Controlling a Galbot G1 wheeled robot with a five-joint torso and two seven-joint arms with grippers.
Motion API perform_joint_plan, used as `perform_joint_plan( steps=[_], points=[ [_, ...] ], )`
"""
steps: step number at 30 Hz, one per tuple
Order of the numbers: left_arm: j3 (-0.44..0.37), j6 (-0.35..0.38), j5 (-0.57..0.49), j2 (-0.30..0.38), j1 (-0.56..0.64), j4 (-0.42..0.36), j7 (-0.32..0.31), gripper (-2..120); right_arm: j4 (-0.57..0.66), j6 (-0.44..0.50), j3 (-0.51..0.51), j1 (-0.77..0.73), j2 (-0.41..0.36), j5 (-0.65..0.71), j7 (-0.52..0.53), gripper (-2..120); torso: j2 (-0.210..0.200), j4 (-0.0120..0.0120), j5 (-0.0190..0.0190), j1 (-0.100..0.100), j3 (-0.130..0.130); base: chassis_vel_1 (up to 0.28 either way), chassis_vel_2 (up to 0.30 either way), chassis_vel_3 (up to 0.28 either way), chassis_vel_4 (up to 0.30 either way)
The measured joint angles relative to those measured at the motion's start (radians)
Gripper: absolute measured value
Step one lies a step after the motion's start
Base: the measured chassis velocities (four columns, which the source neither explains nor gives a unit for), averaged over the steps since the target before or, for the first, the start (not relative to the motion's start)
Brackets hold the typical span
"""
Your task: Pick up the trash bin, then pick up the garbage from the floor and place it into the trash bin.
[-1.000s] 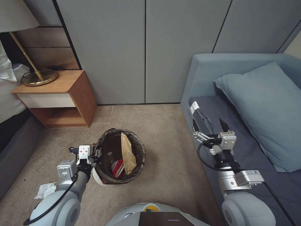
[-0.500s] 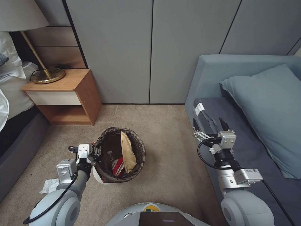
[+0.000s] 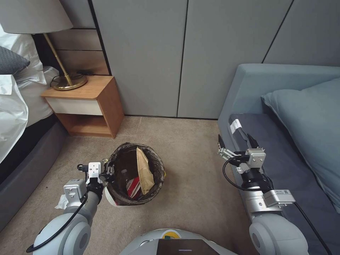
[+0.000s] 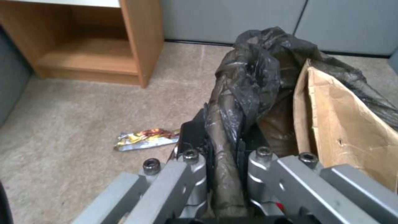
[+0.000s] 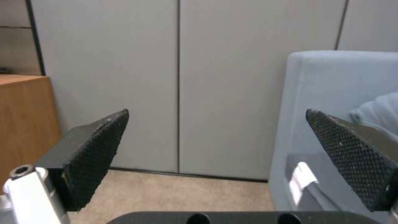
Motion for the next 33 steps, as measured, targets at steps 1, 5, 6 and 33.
perform_joint_plan(
  steps=[1,5,6,33],
  points=[
    [0.0,0.0,0.0,0.0,0.0,0.0,0.0,7,-0.001,0.0,0.0,0.001,0.0,0.0,0.0,100,0.0,0.0,0.0,0.0,0.0,0.041,0.042,0.052,0.043],
    [0.0,0.0,0.0,0.0,0.0,0.0,0.0,7,-0.002,0.001,0.0,0.001,0.0,0.001,0.0,100,0.0,0.0,0.0,0.0,0.0,0.033,0.028,0.033,0.036],
    [0.0,0.0,0.0,-0.001,0.0,0.0,0.0,7,-0.002,0.001,0.0,0.001,0.0,0.001,0.0,100,0.0,-0.0001,0.0,0.0,0.0,0.047,0.042,0.05,0.047],
    [0.0,-0.001,0.002,-0.001,-0.001,0.0,0.003,7,-0.021,0.001,-0.008,0.006,-0.001,0.003,-0.002,100,0.0,-0.0001,0.0,0.0,0.0,0.048,0.052,0.05,0.051]
  ],
)
